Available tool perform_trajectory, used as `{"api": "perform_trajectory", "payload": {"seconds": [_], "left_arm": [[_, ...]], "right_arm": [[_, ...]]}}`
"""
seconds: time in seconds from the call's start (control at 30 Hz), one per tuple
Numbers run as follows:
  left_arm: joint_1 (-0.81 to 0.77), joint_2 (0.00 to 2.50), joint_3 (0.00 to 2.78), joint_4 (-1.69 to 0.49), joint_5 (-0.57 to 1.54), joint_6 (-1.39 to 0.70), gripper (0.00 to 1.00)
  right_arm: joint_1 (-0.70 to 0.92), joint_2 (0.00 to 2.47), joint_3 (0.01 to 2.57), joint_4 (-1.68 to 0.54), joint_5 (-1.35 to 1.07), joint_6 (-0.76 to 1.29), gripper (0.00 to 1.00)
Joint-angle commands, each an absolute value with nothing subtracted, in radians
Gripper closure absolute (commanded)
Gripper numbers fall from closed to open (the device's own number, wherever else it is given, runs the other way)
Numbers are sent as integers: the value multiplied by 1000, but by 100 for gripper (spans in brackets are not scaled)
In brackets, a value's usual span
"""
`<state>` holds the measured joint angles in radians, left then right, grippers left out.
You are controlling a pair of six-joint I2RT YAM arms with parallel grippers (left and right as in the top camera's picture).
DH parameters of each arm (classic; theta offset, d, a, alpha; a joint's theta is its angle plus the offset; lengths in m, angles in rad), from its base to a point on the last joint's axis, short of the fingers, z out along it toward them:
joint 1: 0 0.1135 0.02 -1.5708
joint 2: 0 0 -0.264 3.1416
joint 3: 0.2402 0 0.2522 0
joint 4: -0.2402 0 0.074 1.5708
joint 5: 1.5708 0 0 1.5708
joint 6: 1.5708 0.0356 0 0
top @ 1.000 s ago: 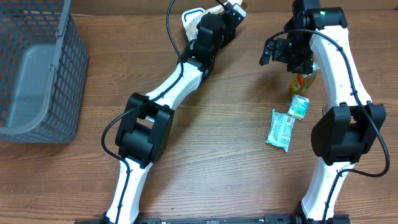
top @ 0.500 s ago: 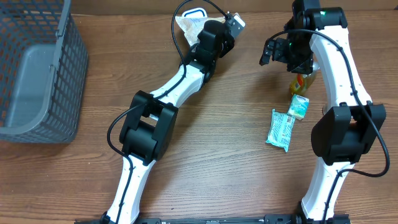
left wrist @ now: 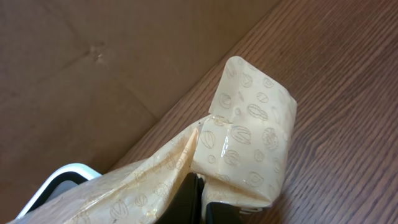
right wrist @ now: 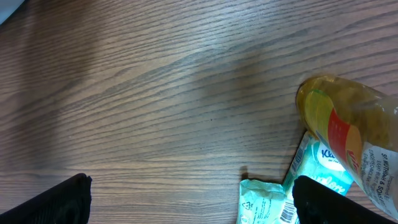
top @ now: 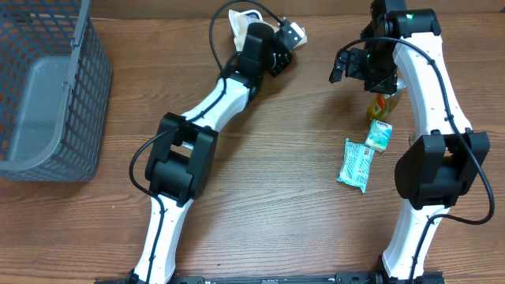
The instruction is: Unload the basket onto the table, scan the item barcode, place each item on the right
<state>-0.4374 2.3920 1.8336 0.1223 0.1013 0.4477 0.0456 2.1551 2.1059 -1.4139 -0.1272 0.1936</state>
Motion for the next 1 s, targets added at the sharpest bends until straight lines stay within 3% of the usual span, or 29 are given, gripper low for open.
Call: {"api": "perform_trajectory", "payload": {"seconds": [0.0,0.27,0.53,0.97], "left_arm": [[-399,2410,1848,121,177,420,96],[-380,2397,1848,171,177,347,96],[-369,2220,1849,141,177,-9,96],[-372,1905,1849,-611,179,-384,96]], "right_arm": [[44,2137,2131,-1411,-133,189,0],[44,2137,2131,-1411,-133,189,0],[44,2137,2131,-1411,-133,189,0],[44,2137,2131,-1411,-133,189,0]]}}
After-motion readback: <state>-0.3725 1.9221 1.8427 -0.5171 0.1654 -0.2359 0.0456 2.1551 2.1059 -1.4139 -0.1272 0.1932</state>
